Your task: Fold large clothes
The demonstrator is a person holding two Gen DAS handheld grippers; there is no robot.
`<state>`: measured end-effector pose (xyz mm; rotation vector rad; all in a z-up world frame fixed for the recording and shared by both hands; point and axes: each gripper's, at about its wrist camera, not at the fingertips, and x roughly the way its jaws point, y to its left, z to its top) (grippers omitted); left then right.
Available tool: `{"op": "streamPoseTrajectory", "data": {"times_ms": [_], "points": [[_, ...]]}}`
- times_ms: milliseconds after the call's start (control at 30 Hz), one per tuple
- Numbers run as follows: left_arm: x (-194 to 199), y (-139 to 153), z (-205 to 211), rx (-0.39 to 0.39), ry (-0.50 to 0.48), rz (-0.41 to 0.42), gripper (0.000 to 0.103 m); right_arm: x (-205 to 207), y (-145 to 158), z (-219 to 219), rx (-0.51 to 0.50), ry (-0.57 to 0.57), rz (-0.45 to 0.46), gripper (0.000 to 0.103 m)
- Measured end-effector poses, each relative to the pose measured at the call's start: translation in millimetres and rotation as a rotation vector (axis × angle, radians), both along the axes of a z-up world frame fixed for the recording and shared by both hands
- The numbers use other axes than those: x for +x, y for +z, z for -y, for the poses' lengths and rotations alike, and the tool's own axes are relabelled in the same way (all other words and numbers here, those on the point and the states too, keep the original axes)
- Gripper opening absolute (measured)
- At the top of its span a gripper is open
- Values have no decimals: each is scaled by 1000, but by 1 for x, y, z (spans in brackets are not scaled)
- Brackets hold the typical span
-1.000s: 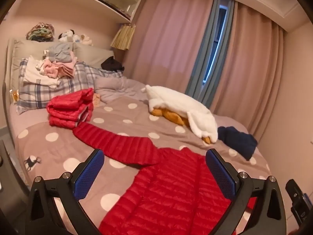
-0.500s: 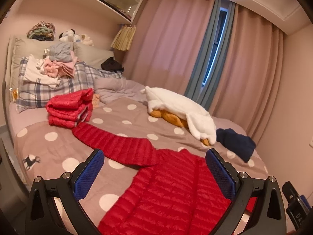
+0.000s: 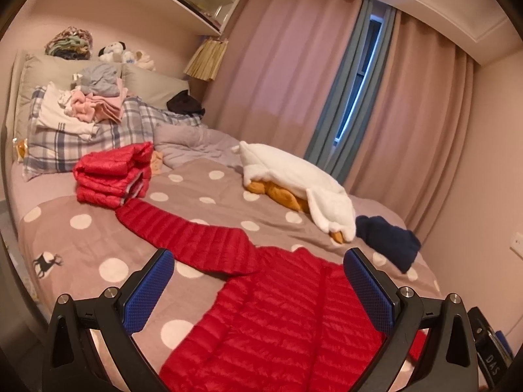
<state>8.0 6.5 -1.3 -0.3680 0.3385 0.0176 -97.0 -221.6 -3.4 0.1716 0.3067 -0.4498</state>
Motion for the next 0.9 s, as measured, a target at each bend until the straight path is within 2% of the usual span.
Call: {"op": "streamPoseTrajectory", "data": {"times_ms": [767,900], "points": [[-4,0,13,6,-116,-7,102,-4,1,14,36,-8,0,103],[-4,1,12,11,-92,-6,102,-4,1,12,29,-14,-1,103]]}}
